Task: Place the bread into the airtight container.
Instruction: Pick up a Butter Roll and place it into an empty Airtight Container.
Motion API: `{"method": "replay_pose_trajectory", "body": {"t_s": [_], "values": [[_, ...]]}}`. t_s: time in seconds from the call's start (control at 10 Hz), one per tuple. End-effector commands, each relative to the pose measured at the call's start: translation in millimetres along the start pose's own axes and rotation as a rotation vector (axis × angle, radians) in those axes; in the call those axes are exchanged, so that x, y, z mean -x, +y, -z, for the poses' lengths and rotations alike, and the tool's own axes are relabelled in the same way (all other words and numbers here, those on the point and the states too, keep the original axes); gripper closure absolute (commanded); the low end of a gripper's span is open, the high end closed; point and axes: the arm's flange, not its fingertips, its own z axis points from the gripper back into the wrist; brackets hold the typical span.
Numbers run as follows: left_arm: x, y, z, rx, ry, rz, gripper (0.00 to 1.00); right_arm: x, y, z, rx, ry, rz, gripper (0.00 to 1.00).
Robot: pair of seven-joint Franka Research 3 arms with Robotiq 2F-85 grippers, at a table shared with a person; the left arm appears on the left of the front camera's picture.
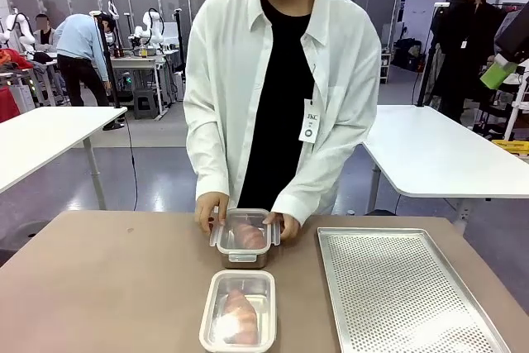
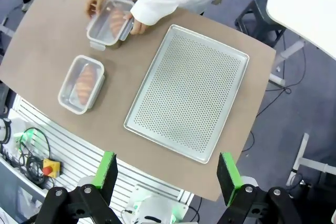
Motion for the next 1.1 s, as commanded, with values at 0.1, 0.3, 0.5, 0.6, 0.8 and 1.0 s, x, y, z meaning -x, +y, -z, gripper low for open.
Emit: {"method": "replay_pose_trajectory", "body": {"t_s": [0.1,0.3,0.5,0.6,0.8,1.0], "values": [[-0.8,-0.2,-0.3,0.015,-0.003,0.017,0.0,1.2,-1.8,-0.6,-0.013,-0.006,-0.016,0.05],[-0.8,-0.2,-0.3,0.015,-0.003,0.017,0.0,1.2,-1.8,-0.6,-0.013,-0.006,-0.016,0.05],[-0.8,-0.2,-0.3,0.015,-0.003,0.017,0.0,1.2,-1.8,-0.6,-0.013,-0.006,-0.016,0.05],[-0.8,-0.2,-0.3,0.015,-0.003,0.017,0.0,1.2,-1.8,-0.6,-0.013,-0.006,-0.016,0.05],[-0.8,-0.2,-0.3,0.015,-0.003,0.017,0.0,1.2,-1.8,-0.6,-0.013,-0.006,-0.016,0.05],[-0.8,-0.2,-0.3,0.015,-0.003,0.017,0.0,1.2,-1.8,-0.6,-0.013,-0.006,-0.016,0.05]]}}
